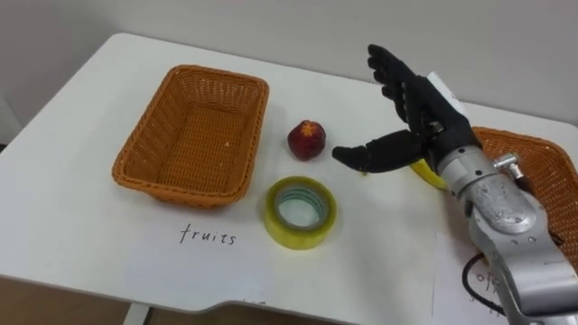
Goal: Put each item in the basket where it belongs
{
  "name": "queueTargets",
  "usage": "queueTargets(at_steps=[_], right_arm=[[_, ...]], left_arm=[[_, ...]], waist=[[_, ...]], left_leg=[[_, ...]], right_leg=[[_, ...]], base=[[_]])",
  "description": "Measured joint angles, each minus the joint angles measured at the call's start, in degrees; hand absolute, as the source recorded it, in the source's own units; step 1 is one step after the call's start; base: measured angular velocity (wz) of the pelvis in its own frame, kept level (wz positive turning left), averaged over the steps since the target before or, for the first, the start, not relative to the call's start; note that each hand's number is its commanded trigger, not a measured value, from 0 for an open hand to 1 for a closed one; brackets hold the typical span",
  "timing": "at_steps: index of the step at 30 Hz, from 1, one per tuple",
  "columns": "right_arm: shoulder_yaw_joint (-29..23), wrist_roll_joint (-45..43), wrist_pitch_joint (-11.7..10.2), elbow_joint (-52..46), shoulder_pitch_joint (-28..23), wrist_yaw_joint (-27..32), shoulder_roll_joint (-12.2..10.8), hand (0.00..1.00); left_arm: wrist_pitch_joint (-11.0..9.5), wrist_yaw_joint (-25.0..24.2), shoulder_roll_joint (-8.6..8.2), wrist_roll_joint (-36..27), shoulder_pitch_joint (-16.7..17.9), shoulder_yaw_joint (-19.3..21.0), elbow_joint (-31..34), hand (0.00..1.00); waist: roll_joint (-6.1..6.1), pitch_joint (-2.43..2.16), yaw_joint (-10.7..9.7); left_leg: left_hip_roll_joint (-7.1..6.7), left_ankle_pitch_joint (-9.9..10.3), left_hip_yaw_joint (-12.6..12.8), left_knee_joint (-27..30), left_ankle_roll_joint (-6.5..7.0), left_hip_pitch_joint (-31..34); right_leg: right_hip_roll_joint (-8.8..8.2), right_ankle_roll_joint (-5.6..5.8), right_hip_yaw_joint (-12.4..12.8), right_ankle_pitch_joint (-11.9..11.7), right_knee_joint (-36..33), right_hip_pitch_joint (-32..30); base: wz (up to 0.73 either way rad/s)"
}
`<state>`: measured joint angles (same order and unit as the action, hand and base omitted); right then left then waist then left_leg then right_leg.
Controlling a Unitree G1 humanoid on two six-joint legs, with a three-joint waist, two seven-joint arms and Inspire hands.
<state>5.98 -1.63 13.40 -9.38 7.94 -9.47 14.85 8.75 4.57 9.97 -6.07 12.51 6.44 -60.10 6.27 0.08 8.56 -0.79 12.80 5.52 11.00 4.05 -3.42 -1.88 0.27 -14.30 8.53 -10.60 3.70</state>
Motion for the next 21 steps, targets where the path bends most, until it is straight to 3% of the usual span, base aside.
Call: queueTargets(at_steps=[14, 21], right_arm=[[1.88, 1.59, 0.0, 6.87, 2.91, -0.44, -0.01, 0.0], [3.11, 1.17, 0.0, 7.39, 3.05, -0.06, -0.03, 0.0]], left_arm=[[-0.01, 2.86, -0.42, -1.22, -0.87, -1.1, 0.06, 0.0], [0.0, 3.5, -0.41, -1.15, -0.96, -1.08, 0.06, 0.0]], waist=[[-0.04, 0.05, 1.41], [-0.49, 0.35, 1.62]], left_leg=[[-0.01, 0.0, -0.39, -0.21, 0.0, 0.0], [-0.01, 0.0, -0.73, -0.19, 0.0, 0.06]], right_leg=[[-0.04, 0.0, -0.78, 0.0, 0.08, 0.06], [-0.07, 0.0, -0.97, 0.0, 0.12, 0.15]], base=[[0.01], [0.01]])
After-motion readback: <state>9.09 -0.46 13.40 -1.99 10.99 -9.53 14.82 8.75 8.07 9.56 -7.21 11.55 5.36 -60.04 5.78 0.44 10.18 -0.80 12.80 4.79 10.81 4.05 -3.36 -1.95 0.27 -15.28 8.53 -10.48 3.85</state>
